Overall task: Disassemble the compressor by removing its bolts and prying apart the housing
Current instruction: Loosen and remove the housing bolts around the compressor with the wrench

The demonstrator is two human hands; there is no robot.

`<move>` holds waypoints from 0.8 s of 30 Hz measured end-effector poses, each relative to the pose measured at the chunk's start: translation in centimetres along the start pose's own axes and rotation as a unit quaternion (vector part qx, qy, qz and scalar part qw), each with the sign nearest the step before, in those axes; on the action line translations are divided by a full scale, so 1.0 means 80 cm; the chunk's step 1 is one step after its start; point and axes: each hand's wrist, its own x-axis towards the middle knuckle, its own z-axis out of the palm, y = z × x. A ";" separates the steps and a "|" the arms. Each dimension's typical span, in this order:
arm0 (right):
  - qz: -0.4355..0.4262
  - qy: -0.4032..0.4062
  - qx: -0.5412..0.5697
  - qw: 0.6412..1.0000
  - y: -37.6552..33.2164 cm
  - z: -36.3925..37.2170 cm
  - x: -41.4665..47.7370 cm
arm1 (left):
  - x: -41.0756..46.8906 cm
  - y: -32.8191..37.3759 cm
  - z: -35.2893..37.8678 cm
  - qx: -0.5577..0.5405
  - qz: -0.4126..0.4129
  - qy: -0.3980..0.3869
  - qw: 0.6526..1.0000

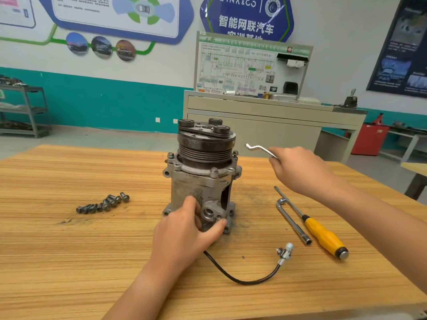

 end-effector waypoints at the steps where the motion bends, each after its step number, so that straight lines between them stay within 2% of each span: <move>1: 0.001 -0.016 -0.013 1.000 -0.001 0.001 0.002 | 0.000 0.000 0.000 -0.003 -0.001 0.001 1.000; 8: -0.034 -0.046 -0.063 0.996 -0.017 0.004 0.015 | -0.007 -0.008 -0.005 -0.051 0.000 0.005 0.999; 11: -0.079 -0.061 -0.168 0.981 -0.032 -0.007 0.019 | -0.009 -0.006 -0.006 -0.041 0.012 0.002 0.999; 14: -0.155 -0.069 -0.277 0.946 -0.040 -0.020 0.019 | -0.008 -0.003 -0.005 -0.018 0.029 0.014 0.999; 16: -0.171 -0.065 -0.296 0.937 -0.035 -0.017 0.022 | -0.008 -0.002 -0.005 0.003 0.079 0.049 0.996; 20: -0.169 -0.065 -0.275 0.944 -0.009 -0.008 0.038 | -0.010 0.001 0.000 0.037 0.201 0.098 0.974; 24: -0.179 -0.060 -0.282 0.941 0.006 0.003 0.068 | -0.012 -0.001 0.006 0.040 0.236 0.113 0.964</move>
